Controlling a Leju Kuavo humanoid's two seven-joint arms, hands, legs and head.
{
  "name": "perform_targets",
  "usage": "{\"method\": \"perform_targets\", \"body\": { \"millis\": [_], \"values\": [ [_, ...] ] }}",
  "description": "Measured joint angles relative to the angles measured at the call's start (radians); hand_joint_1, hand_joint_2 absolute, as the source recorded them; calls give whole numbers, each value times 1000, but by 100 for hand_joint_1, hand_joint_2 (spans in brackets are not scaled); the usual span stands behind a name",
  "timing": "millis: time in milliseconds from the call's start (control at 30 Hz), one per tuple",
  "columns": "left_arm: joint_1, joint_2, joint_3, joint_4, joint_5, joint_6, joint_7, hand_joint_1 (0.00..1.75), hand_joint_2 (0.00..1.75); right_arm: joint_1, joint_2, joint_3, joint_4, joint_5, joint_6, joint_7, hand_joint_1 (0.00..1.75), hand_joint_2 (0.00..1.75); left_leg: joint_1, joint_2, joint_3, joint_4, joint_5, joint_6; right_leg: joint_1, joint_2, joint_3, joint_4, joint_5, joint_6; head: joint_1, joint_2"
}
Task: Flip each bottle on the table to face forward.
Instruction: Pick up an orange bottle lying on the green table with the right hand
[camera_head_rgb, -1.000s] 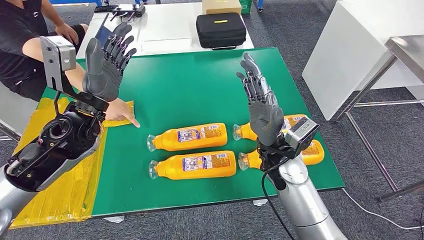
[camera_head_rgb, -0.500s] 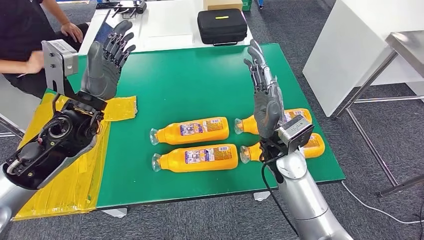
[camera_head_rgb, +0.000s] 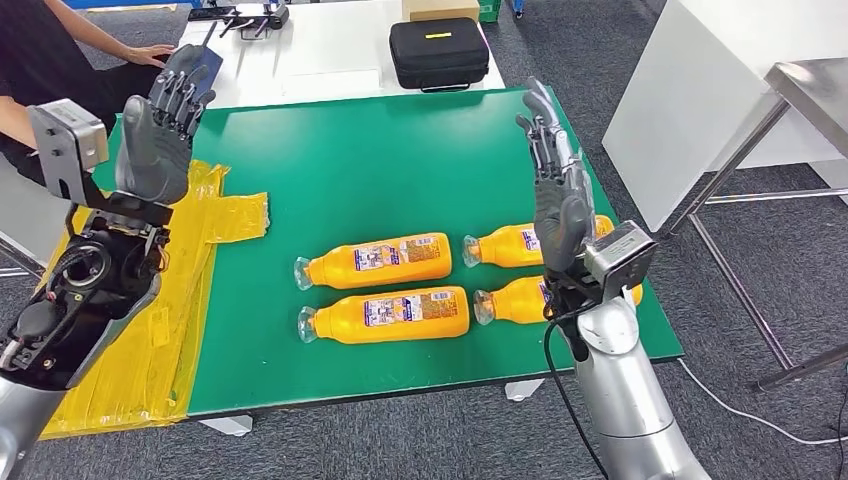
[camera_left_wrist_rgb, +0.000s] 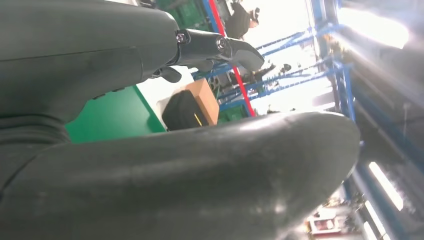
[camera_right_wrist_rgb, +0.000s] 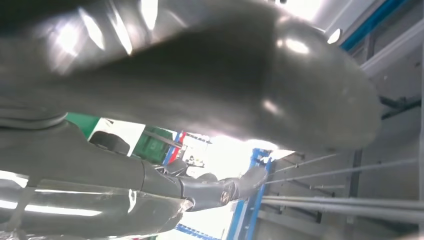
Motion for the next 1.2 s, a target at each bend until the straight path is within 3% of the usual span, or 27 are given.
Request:
{"method": "perform_targets", "body": {
  "millis": [233,500,867,1200],
  "values": [
    [209,-53,208,-91,-162,-76,-10,0,0,23,-16,-111,-13,-15,75,-9,0,0,-3,-1,-4,0,0,0,-3,-1,-3,0,0,0,0,0],
    [326,-110,305,-181,-234,-98,2,0,0,40,-31,-130,-13,-14,84,-16,0,0,-5,-1,-5,0,0,1,-5,-1,-5,0,1,1,0,0],
    [359,-187,351,-223,-294,-137,29,0,0,34,-38,-129,-12,-16,93,-16,0,0,-5,-1,-6,0,1,1,-5,-1,-5,0,1,1,0,0],
    [359,-210,358,-225,-314,-142,33,0,0,34,-45,-128,-12,-15,91,-8,0,0,-5,-1,-6,0,1,1,-5,-1,-5,0,1,1,0,0]
  ]
}}
